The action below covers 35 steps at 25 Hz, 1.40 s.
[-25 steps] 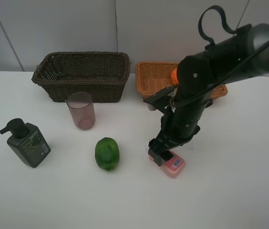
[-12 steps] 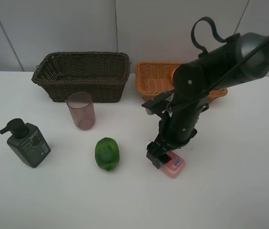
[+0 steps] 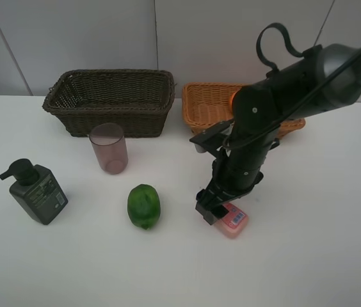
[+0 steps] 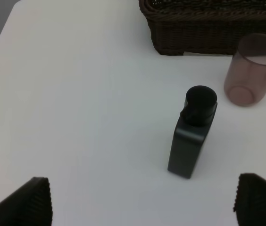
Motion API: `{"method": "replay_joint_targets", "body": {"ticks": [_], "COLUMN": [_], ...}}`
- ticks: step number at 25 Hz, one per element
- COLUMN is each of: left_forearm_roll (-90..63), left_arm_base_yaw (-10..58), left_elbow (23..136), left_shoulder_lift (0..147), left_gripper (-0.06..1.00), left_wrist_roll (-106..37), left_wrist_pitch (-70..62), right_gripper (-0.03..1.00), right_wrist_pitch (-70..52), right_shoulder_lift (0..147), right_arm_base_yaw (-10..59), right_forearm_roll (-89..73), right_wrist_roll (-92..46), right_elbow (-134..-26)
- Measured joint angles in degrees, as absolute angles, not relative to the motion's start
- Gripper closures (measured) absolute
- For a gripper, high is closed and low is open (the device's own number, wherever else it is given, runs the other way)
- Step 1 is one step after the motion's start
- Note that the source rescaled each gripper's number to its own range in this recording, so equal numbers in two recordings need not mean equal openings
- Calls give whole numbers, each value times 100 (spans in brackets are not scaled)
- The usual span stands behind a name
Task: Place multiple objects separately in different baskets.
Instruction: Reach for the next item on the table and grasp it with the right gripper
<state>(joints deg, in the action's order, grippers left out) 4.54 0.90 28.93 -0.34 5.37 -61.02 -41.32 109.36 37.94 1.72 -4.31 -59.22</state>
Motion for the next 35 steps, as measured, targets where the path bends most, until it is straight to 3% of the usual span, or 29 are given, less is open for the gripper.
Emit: {"method": "replay_joint_targets", "body": {"ticks": [24, 27, 29, 30, 35], "left_forearm_roll": [454, 454, 454, 454, 454], "left_arm_base_yaw": [90, 90, 90, 90, 90], "left_elbow": [2893, 2893, 2893, 2893, 2893], "left_shoulder_lift": [-34, -34, -34, -34, -34], "left_gripper": [-6, -6, -6, -6, -6], "left_wrist_roll": [537, 537, 537, 537, 537], "left_wrist_pitch": [-6102, -6102, -6102, -6102, -6102], "right_gripper": [32, 51, 77, 96, 97], "right_wrist_pitch": [-4074, -4074, -4074, -4074, -4069], "right_shoulder_lift": [11331, 11331, 11331, 11337, 11337], "right_arm_base_yaw": [3794, 3794, 3794, 3794, 3794], "right_forearm_roll": [185, 192, 192, 192, 192], "right_wrist_roll": [-569, -652, -688, -692, -703], "right_elbow": [-5922, -5922, -5922, -5922, -5922]}}
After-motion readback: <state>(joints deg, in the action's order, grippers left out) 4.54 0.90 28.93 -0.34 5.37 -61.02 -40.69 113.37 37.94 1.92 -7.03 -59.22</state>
